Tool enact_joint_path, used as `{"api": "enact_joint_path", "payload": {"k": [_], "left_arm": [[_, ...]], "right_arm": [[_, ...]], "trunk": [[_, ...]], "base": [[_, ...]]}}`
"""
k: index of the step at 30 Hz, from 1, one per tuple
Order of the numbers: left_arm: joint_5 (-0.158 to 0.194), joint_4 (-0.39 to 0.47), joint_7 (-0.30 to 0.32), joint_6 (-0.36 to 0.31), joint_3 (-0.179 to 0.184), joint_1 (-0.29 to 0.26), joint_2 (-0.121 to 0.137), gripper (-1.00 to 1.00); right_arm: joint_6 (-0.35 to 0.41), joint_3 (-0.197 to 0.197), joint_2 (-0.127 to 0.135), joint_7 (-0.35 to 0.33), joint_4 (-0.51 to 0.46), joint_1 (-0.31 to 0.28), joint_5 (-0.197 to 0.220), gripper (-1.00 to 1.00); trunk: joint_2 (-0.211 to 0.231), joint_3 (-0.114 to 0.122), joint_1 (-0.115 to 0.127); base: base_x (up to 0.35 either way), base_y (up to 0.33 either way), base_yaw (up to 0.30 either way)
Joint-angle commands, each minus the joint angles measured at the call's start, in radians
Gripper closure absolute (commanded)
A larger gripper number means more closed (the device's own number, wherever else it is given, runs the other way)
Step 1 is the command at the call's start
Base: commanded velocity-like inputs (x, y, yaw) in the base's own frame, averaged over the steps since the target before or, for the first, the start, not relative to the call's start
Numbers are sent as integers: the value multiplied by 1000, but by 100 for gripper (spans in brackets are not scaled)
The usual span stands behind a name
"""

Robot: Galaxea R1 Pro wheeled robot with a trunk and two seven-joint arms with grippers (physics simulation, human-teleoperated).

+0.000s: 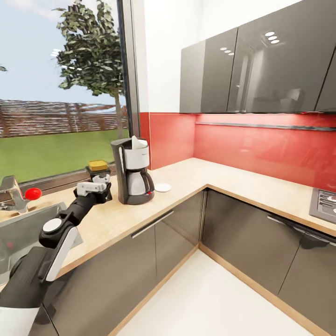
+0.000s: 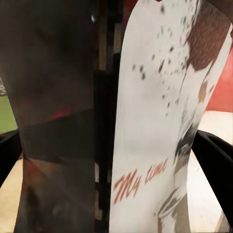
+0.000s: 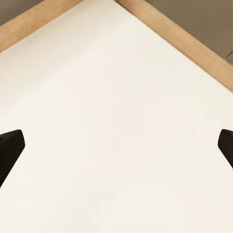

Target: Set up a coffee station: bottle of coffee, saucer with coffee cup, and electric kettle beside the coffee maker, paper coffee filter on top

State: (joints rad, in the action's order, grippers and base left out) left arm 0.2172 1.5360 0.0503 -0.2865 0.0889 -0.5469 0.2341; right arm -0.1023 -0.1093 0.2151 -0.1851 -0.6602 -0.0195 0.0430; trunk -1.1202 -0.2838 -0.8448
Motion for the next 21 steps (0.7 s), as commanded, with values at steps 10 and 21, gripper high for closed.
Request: {"api": "enact_joint_path", "payload": {"k": [10,21], "left_arm": [[-51,-22,-221,4,-33,-1,-50,100],[-50,-35,-233,6,-32,-1,-52,100]], "right_arm": [[-3,-3,0,-8,12,-1,4,-100],[-4,-2,-1,-8,30,-1,3,-100]], "trunk": [[-1,-1,0],[-1,-1,0]], "base": [[0,0,0],[65,0,0]]}}
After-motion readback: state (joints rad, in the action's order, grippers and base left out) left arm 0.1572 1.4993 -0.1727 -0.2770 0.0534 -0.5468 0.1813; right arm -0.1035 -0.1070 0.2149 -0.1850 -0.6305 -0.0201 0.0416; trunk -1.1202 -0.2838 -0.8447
